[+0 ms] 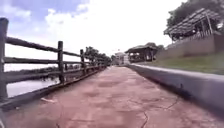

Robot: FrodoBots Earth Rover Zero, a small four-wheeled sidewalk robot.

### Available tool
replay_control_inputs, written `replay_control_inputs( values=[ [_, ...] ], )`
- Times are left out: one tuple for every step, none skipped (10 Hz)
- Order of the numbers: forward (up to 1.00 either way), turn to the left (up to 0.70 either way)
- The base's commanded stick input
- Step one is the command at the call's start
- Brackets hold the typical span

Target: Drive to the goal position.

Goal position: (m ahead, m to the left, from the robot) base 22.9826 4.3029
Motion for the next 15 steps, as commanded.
replay_control_inputs(
  values=[
    [1.00,0.00],
    [1.00,0.00],
    [1.00,0.00],
    [1.00,0.00],
    [1.00,0.00],
    [1.00,0.00],
    [1.00,0.00],
    [1.00,0.00],
    [1.00,0.00],
    [1.00,0.00],
    [1.00,-0.01],
    [1.00,-0.06],
    [1.00,-0.15],
    [1.00,-0.11],
    [1.00,0.00]
  ],
)
